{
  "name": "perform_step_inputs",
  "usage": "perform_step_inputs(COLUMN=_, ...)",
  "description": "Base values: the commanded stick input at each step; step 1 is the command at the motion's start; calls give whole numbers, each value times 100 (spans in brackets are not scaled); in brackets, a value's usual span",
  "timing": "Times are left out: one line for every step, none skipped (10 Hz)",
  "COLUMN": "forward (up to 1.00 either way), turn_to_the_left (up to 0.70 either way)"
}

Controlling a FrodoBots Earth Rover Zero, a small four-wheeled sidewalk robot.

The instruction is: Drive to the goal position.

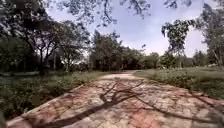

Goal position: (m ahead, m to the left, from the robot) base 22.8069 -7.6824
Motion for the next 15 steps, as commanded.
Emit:
perform_step_inputs(forward=70, turn_to_the_left=0)
perform_step_inputs(forward=70, turn_to_the_left=0)
perform_step_inputs(forward=70, turn_to_the_left=0)
perform_step_inputs(forward=70, turn_to_the_left=0)
perform_step_inputs(forward=70, turn_to_the_left=0)
perform_step_inputs(forward=70, turn_to_the_left=0)
perform_step_inputs(forward=70, turn_to_the_left=-6)
perform_step_inputs(forward=70, turn_to_the_left=-35)
perform_step_inputs(forward=70, turn_to_the_left=-35)
perform_step_inputs(forward=70, turn_to_the_left=-35)
perform_step_inputs(forward=70, turn_to_the_left=-20)
perform_step_inputs(forward=70, turn_to_the_left=0)
perform_step_inputs(forward=70, turn_to_the_left=0)
perform_step_inputs(forward=70, turn_to_the_left=0)
perform_step_inputs(forward=70, turn_to_the_left=0)
